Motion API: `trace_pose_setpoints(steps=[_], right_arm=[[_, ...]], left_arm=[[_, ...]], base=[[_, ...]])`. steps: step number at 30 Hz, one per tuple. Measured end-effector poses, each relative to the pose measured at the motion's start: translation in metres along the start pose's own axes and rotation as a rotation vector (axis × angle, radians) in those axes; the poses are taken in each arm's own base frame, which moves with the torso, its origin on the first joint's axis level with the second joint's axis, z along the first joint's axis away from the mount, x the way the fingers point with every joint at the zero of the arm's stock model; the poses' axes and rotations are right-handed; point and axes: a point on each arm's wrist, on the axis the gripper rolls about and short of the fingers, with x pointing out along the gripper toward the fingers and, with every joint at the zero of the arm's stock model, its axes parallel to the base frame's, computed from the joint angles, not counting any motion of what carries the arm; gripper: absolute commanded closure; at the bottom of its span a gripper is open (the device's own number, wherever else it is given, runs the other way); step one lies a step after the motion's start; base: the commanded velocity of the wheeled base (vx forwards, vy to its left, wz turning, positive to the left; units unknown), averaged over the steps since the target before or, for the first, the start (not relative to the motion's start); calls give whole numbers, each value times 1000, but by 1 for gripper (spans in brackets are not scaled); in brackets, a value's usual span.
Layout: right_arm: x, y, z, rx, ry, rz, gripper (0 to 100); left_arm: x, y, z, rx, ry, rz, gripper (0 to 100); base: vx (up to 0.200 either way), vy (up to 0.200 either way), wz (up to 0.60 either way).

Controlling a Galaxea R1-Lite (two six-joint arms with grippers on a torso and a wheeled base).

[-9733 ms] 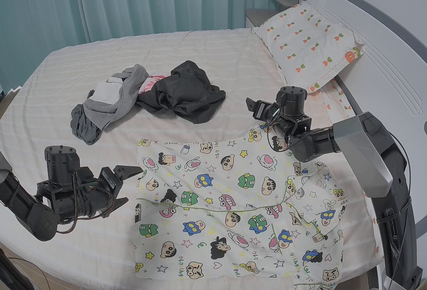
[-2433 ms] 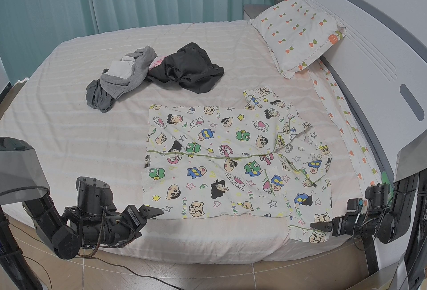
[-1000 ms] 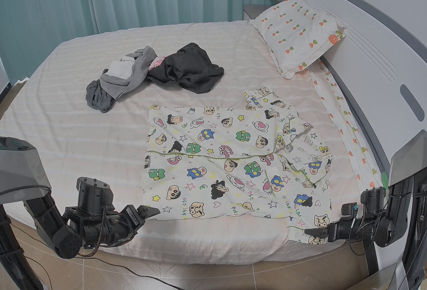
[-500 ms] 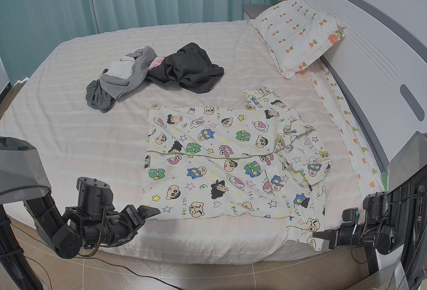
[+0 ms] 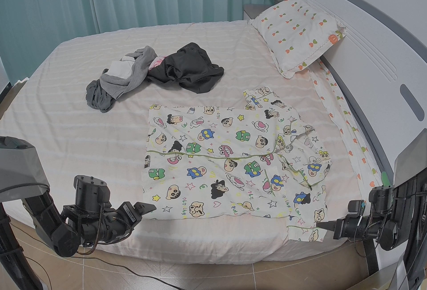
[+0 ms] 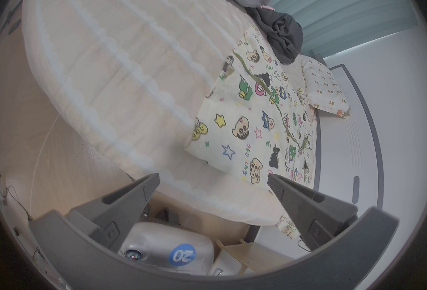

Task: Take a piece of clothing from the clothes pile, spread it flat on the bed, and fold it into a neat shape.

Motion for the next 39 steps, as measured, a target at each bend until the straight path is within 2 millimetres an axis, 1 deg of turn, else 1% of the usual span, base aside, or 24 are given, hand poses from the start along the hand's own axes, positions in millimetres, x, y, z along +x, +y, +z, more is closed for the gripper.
trace_pose_setpoints(steps=[3, 6, 12, 23, 30, 33, 36, 39], right_arm=[[-4, 1, 6, 35, -26, 32, 100], [-7, 0, 11, 42, -50, 44, 100], [-7, 2, 11, 30, -47, 50, 100], [-5, 0, 3, 1, -14, 45, 100], [-3, -3, -1, -19, 3, 43, 100], [-3, -3, -1, -17, 5, 41, 100], [-3, -4, -2, -17, 6, 41, 100], [-3, -4, -2, -22, 8, 41, 100]], left_arm=[[0, 3, 5, 27, -24, 19, 0], [3, 7, 5, 55, -23, 40, 0], [9, 15, 5, 71, -6, 69, 0], [20, 5, 14, 95, -29, 33, 0], [25, 4, 28, 130, -73, 29, 0], [29, 3, 30, 130, -77, 26, 0], [35, 2, 32, 130, -79, 25, 0], [47, 0, 35, 131, -81, 17, 0]], base=[[0, 0, 0], [0, 0, 0], [0, 0, 0], [0, 0, 0], [0, 0, 0], [0, 0, 0], [0, 0, 0], [0, 0, 0]])
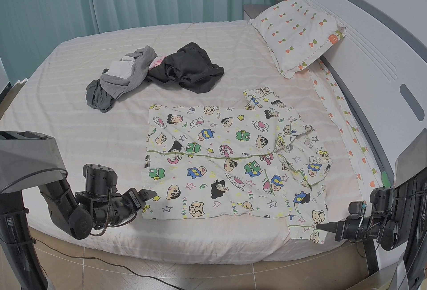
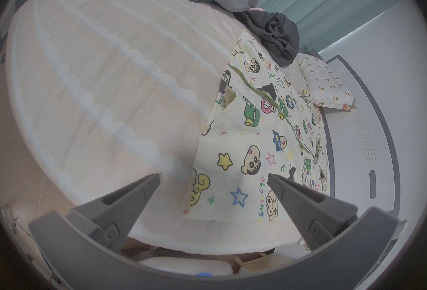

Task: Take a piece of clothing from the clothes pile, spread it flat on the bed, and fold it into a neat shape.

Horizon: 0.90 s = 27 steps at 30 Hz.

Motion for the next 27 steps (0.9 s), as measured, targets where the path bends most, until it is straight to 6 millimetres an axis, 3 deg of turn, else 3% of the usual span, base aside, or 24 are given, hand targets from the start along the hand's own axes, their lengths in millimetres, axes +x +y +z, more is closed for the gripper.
trace_pose_setpoints(steps=[8, 20, 21, 27], right_arm=[[0, 0, 0, -3, 0, 0, 100], [0, 0, 0, -3, 0, 0, 100], [0, 0, 0, -2, 0, 0, 100], [0, 0, 0, -3, 0, 1, 100]], left_arm=[[22, -2, -3, 6, 17, -4, 0], [45, -19, -14, 13, 26, -34, 0], [46, -19, -14, 15, 25, -32, 100], [51, -18, -20, 19, 41, -15, 100]], base=[[0, 0, 0], [0, 0, 0], [0, 0, 0], [0, 0, 0]])
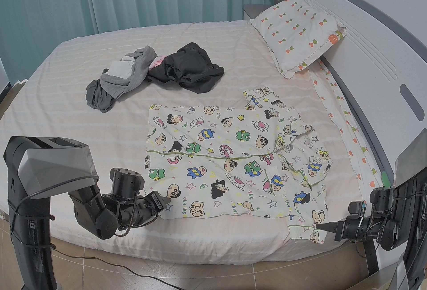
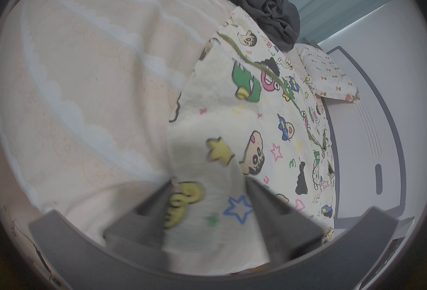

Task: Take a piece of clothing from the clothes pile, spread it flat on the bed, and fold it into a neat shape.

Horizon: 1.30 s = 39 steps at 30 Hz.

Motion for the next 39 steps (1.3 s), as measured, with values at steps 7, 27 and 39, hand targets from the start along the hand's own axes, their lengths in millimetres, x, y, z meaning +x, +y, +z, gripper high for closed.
trace_pose_setpoints(steps=[7, 27, 39], right_arm=[[0, 0, 0, 1, -1, -1, 100], [-16, 9, 9, -8, -52, -20, 100], [-25, 12, -1, 69, 46, -33, 100]], left_arm=[[-2, 5, -3, -4, 14, 16, 100], [-42, 0, -3, -1, -54, 44, 100], [-54, 1, -13, 4, -31, 53, 100]], base=[[0, 0, 0], [0, 0, 0], [0, 0, 0]])
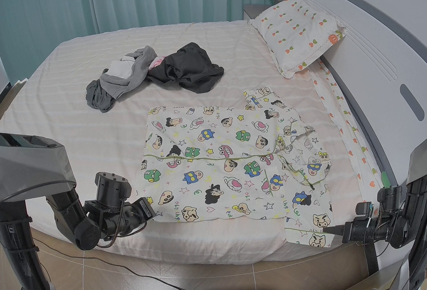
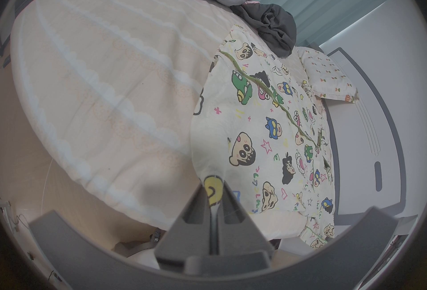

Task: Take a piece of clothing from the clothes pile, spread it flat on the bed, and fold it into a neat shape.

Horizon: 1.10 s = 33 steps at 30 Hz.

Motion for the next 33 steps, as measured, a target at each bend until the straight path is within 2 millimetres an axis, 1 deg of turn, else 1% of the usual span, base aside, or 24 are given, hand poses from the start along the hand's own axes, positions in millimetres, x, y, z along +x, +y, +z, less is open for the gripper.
trace_pose_setpoints(steps=[11, 16, 17, 27, 33], right_arm=[[-4, 1, -7, -5, 61, -6, 100], [-6, -1, -10, -1, 81, -10, 100], [-14, -6, -15, 3, 108, 5, 100], [-22, -3, -26, -33, 194, 24, 100], [-25, -4, -29, -47, 212, 23, 100]], left_arm=[[-18, 4, -3, -3, 4, 5, 100], [-23, 7, -5, -3, 10, 12, 100], [-32, 15, -13, -1, 45, 37, 100], [-38, 24, -21, 2, 79, 68, 100], [-45, 30, -31, 13, 137, 80, 100]], base=[[0, 0, 0], [0, 0, 0], [0, 0, 0], [0, 0, 0], [0, 0, 0]])
